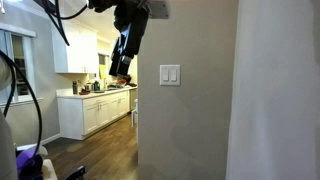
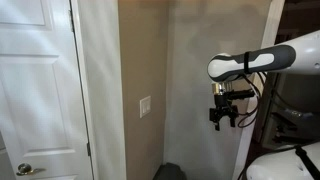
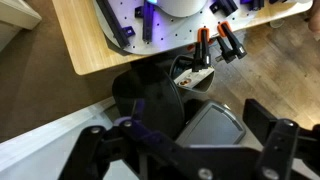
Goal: Switch of the light
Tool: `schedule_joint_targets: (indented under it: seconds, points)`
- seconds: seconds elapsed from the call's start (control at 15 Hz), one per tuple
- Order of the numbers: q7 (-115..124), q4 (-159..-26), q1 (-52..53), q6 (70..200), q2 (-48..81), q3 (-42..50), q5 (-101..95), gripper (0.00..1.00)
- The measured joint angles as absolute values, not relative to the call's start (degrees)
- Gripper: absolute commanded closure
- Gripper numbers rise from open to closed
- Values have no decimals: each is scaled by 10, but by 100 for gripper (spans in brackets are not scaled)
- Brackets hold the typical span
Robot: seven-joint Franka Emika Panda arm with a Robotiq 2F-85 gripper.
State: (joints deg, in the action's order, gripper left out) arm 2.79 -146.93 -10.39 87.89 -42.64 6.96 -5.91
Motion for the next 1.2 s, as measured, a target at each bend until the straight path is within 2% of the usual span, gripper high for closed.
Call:
schedule_joint_targets:
  seconds: [0.33, 0.4, 0.53, 0.8, 1.2]
  points:
    - [28, -1469, -104, 879, -426, 70, -59, 0]
    - [28, -1469, -104, 879, -426, 70, -59, 25]
    - [28, -1469, -103, 879, -426, 70, -59, 33]
    - [24, -1454, -85, 907, -392, 70, -59, 61]
    - [-25, -1362, -45, 1053, -215, 71, -58, 98]
